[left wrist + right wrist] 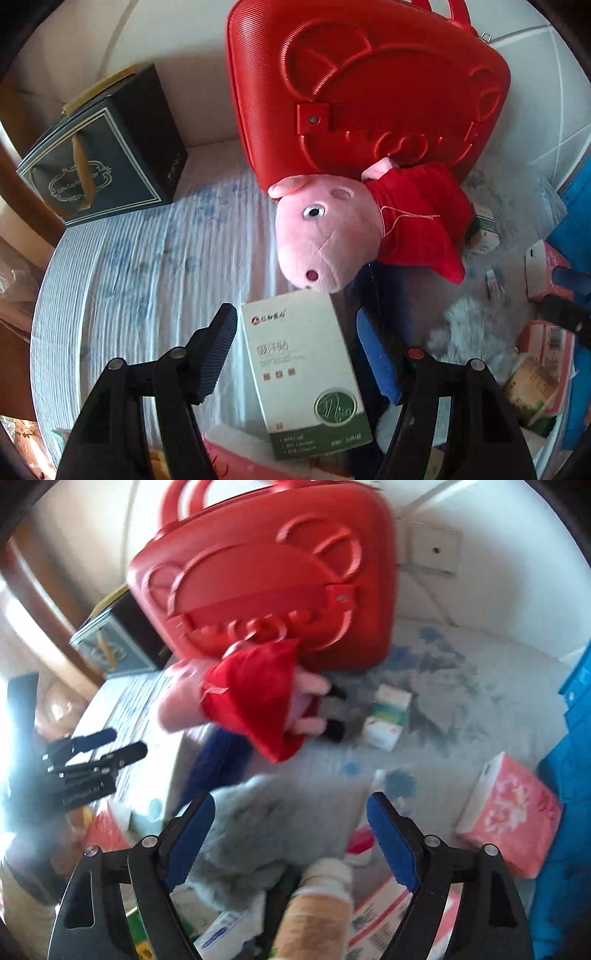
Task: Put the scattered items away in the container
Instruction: 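Grasp the pig plush with the left tool while the right tool grasps the white-green medicine box, then lift the pig plush and medicine box and carry them over the blue bin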
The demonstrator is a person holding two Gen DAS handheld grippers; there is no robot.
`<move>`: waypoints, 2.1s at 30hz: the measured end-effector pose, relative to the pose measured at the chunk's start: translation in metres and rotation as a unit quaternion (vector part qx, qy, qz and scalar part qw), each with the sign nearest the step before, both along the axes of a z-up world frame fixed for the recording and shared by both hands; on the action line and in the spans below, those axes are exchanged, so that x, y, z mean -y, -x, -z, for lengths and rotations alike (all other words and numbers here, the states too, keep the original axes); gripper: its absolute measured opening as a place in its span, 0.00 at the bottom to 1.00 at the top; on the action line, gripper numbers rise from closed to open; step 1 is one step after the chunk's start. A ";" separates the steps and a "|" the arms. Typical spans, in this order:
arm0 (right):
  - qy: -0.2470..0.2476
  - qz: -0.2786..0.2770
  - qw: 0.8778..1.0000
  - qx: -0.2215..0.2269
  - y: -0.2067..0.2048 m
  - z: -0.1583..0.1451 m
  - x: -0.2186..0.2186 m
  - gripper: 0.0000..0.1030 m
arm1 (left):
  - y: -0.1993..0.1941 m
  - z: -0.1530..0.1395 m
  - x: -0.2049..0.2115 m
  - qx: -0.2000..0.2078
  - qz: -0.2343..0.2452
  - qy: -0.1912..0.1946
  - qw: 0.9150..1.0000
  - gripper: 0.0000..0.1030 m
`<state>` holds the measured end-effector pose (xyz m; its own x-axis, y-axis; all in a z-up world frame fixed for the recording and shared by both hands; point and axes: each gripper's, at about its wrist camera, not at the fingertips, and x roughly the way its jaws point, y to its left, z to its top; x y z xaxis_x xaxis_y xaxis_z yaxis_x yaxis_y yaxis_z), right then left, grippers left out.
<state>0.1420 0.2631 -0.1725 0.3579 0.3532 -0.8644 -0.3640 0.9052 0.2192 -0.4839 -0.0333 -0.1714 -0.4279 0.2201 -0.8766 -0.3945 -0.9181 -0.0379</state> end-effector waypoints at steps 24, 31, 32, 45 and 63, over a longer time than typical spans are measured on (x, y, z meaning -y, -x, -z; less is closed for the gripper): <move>0.069 -0.004 0.998 -0.013 -0.061 0.013 0.015 0.35 | -0.016 -0.031 -0.038 -0.033 0.013 -0.025 0.999 0.48; 0.041 -0.042 0.998 0.033 -0.004 -0.058 0.009 0.35 | -0.062 -0.100 -0.016 -0.063 -0.003 -0.041 0.997 0.25; 0.036 -0.049 0.997 0.038 0.003 -0.066 0.008 0.35 | -0.068 -0.108 -0.010 -0.063 -0.004 -0.048 0.997 0.01; 0.006 -0.099 0.995 0.027 0.068 -0.082 0.013 0.36 | -0.100 -0.105 0.036 -0.027 -0.042 -0.079 0.996 0.65; 0.007 -0.142 0.990 0.001 0.005 -0.005 -0.039 0.36 | 0.016 0.003 -0.012 0.036 -0.058 -0.100 0.993 0.58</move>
<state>0.1370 0.3025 -0.1675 0.2476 0.4271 -0.8696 -0.6041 0.7698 0.2061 -0.4999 -0.0214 -0.1740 -0.3989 0.3453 -0.8495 -0.2767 -0.9285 -0.2475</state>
